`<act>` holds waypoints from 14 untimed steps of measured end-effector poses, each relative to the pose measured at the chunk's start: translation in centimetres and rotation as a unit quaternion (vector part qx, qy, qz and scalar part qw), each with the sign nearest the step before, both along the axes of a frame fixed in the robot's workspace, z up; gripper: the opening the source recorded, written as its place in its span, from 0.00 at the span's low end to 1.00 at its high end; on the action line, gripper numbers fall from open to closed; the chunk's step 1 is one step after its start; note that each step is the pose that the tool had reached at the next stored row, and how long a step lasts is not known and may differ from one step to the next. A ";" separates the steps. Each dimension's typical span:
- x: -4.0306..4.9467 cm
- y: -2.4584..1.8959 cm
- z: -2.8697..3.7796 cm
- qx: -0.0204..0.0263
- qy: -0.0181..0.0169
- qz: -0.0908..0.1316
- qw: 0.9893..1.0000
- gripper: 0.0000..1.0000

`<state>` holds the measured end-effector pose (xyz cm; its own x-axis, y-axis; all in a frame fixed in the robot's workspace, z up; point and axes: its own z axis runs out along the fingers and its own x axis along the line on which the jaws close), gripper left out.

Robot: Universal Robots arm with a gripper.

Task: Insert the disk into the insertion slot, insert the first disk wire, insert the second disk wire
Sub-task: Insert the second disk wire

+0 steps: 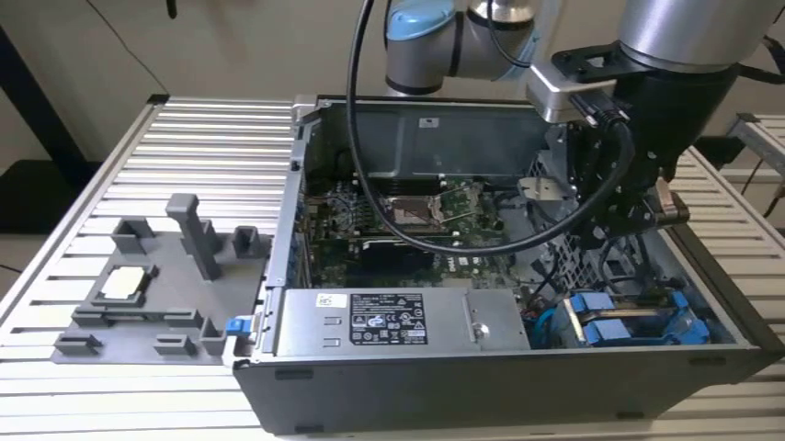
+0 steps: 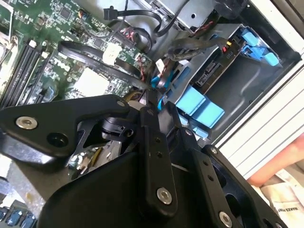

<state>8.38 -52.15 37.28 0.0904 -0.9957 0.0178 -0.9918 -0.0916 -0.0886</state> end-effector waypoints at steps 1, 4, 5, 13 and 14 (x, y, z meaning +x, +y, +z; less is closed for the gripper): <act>-0.01 0.00 -0.01 0.000 -0.001 0.000 1.000 0.27; -0.02 0.00 -0.03 0.000 -0.002 0.000 1.000 0.18; -0.03 0.00 -0.03 -0.001 -0.003 0.000 1.000 0.18; -0.04 -0.02 -0.04 -0.001 -0.003 0.000 1.000 0.16; -0.04 -0.09 -0.04 -0.001 -0.003 0.000 1.000 0.16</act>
<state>8.34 -52.24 37.24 0.0902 -0.9957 0.0211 -0.9913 -0.0918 -0.0948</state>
